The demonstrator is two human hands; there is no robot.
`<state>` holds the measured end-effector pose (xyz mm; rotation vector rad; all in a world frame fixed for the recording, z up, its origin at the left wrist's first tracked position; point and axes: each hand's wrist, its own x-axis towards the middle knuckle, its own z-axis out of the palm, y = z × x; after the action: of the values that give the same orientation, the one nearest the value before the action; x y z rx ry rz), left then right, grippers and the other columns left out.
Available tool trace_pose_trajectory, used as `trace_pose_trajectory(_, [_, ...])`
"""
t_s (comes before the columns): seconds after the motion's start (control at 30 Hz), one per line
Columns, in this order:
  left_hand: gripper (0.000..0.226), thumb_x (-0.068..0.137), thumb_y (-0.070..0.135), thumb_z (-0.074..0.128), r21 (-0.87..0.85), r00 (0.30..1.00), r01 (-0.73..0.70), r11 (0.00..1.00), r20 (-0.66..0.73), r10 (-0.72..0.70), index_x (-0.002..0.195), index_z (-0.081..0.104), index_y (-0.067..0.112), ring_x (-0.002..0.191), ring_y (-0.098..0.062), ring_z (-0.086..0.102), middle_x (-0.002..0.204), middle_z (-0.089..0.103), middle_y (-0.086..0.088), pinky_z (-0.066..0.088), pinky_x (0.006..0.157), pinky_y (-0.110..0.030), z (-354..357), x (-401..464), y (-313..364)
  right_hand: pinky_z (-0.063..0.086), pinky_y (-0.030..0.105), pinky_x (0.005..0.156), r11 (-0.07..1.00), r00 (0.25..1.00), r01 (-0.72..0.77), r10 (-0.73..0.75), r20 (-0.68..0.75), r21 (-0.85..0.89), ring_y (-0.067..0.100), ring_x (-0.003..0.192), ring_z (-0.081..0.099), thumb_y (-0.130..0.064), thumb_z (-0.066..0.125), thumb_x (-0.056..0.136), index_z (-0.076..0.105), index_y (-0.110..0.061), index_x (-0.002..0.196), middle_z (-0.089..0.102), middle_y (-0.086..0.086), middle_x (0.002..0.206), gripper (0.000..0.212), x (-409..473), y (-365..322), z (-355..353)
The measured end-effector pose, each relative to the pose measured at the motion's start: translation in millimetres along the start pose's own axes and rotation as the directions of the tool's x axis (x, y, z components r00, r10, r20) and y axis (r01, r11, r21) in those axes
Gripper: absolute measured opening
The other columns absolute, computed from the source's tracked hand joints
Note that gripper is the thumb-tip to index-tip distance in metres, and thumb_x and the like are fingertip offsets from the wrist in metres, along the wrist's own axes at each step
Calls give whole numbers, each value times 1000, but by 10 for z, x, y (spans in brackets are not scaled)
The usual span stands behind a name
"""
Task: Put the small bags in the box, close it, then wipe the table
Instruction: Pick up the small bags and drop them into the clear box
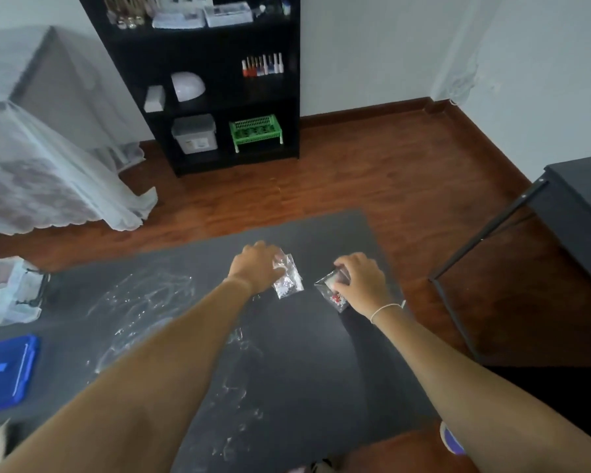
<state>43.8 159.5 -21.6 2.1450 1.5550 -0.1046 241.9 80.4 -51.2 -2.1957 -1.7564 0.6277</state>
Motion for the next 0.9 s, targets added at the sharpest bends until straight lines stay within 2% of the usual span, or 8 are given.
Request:
trace_pose_trajectory(0.17, [33, 84, 31, 58, -7, 996, 89, 996, -24, -89, 116, 56, 22, 117, -32, 43, 123, 46, -8, 43, 90, -40, 148, 82, 10, 38, 40, 96, 997, 998, -70, 70, 4, -20, 30, 120, 41, -25, 58, 85, 42, -20, 134, 48, 7, 133, 52, 33, 66, 89])
trace_pose_trajectory(0.3, [47, 84, 31, 61, -60, 990, 141, 988, -18, -142, 127, 48, 16, 121, -34, 39, 130, 40, -13, 42, 96, -44, 237, 115, 47, 38, 40, 97, 996, 996, -85, 85, 19, 2, 31, 120, 41, -18, 55, 86, 42, -18, 135, 51, 8, 130, 51, 58, 44, 105])
trace_pose_trajectory(0.5, [47, 81, 32, 66, -142, 981, 190, 971, -18, -194, 122, 51, 14, 121, -32, 41, 127, 49, -12, 42, 98, -42, 293, 116, 10, 40, 40, 95, 986, 993, -108, 101, 61, 125, 31, 115, 48, -9, 54, 84, 47, -15, 127, 58, 4, 127, 44, 57, 19, 106])
trace_pose_trajectory(0.6, [37, 80, 27, 67, -193, 979, 198, 961, -4, -202, 112, 57, 12, 115, -31, 48, 118, 56, -11, 43, 95, -39, 291, 100, -11, 43, 39, 91, 985, 994, -90, 80, 70, 148, 30, 109, 53, -7, 53, 84, 51, -13, 119, 61, 6, 121, 36, 53, 34, 112])
trace_pose_trajectory(0.7, [3, 80, 13, 62, -362, 974, 213, 908, 4, -226, 80, 59, 15, 89, -28, 58, 90, 60, -5, 46, 74, -30, 292, 64, -19, 44, 40, 87, 985, 995, -77, 65, 79, 157, 32, 105, 54, -4, 47, 84, 53, -12, 112, 62, 9, 115, 30, 55, 47, 121])
trace_pose_trajectory(0.73, [11, 80, 11, 61, -405, 973, 217, 888, 15, -231, 73, 57, 17, 81, -24, 58, 85, 59, -2, 44, 70, -27, 295, 50, -26, 44, 40, 85, 983, 995, -73, 59, 83, 167, 33, 104, 54, -3, 46, 85, 53, -12, 111, 62, 9, 113, 29, 59, 52, 123])
trace_pose_trajectory(0.8, [13, 81, 10, 61, -458, 974, 211, 864, 24, -226, 73, 56, 17, 76, -18, 55, 85, 60, -1, 41, 69, -23, 296, 22, -54, 42, 37, 83, 976, 994, -72, 52, 101, 204, 32, 102, 55, -3, 43, 87, 53, -11, 110, 61, 9, 112, 27, 73, 52, 116])
trace_pose_trajectory(0.9, [16, 81, 11, 63, -542, 971, 211, 813, 19, -239, 71, 55, 20, 74, -16, 57, 84, 61, 1, 43, 62, -20, 272, -19, -114, 37, 29, 74, 952, 990, -94, 58, 131, 290, 21, 81, 57, -4, 41, 89, 52, -15, 101, 59, 5, 102, 19, 95, 34, 94])
